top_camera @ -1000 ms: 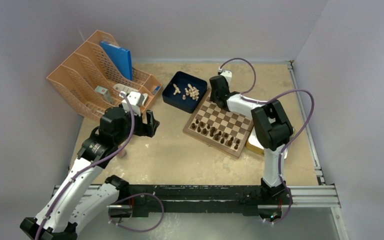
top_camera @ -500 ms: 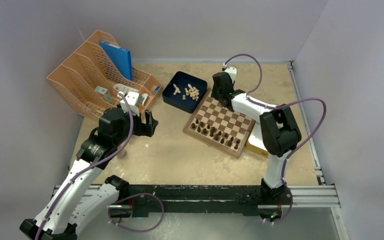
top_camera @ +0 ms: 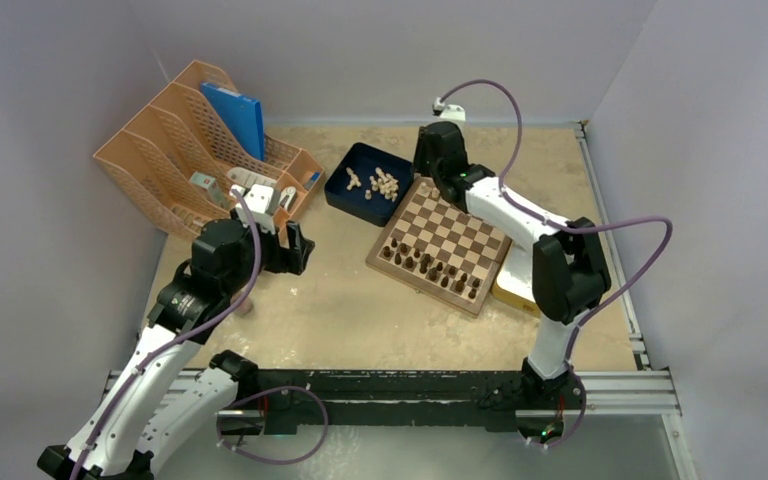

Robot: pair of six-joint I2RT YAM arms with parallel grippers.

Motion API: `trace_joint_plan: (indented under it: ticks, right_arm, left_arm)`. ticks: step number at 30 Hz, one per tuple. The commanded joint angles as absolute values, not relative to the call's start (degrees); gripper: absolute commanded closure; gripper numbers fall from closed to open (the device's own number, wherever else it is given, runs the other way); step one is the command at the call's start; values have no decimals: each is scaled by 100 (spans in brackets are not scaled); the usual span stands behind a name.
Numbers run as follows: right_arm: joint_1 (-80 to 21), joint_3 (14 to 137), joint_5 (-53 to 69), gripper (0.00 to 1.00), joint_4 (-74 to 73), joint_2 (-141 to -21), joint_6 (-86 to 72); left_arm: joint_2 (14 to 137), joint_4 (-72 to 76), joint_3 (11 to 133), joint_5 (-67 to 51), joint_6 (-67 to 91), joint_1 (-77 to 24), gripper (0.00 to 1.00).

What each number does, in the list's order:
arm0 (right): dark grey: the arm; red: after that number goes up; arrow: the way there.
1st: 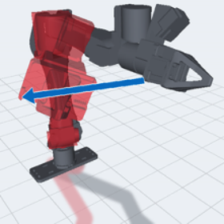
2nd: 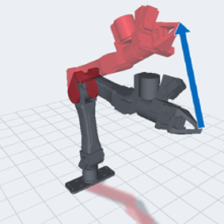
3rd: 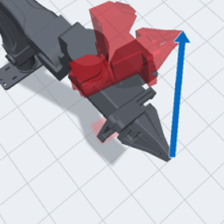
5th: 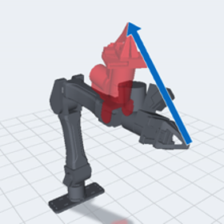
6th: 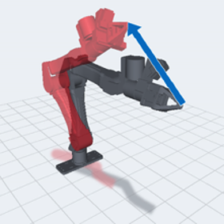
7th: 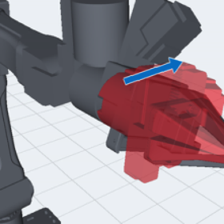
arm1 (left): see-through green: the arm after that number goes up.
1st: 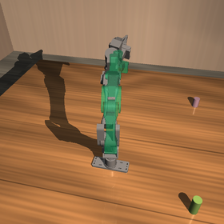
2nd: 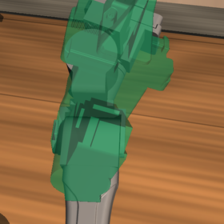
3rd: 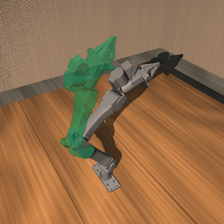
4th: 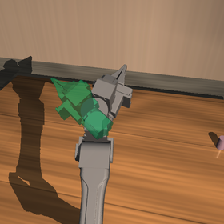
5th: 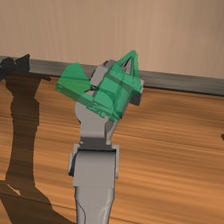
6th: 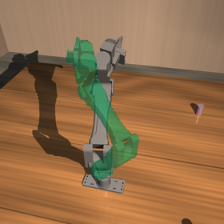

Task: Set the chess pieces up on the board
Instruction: Pick up the chess piece from the storage box.

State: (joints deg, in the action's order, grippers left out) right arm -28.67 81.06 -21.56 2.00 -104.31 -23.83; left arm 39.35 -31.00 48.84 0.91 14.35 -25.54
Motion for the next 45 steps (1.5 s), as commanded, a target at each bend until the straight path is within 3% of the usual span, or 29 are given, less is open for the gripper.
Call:
trace_joint_plan:
  ticks: [1, 11, 22, 45]
  right_arm:
    - [-3115, 8845, -1787, 58, 494, -10671, -1968]
    - [-3311, 10139, -1767, 66, 370, -12043, -1802]
    - [-3331, 10753, -1659, 72, 223, -12989, -1592]
    - [-3392, 10826, -1494, 74, 200, -13442, -1580]
  left_arm:
    - [3888, -2932, 4869, 182, 1433, -2549, 22]
    - [3769, -2961, 4870, 373, 1441, -2549, 22]
    - [3746, -2936, 4869, 482, 1435, -2549, 22]
    - [3815, -2918, 4852, 510, 1406, -2549, 22]
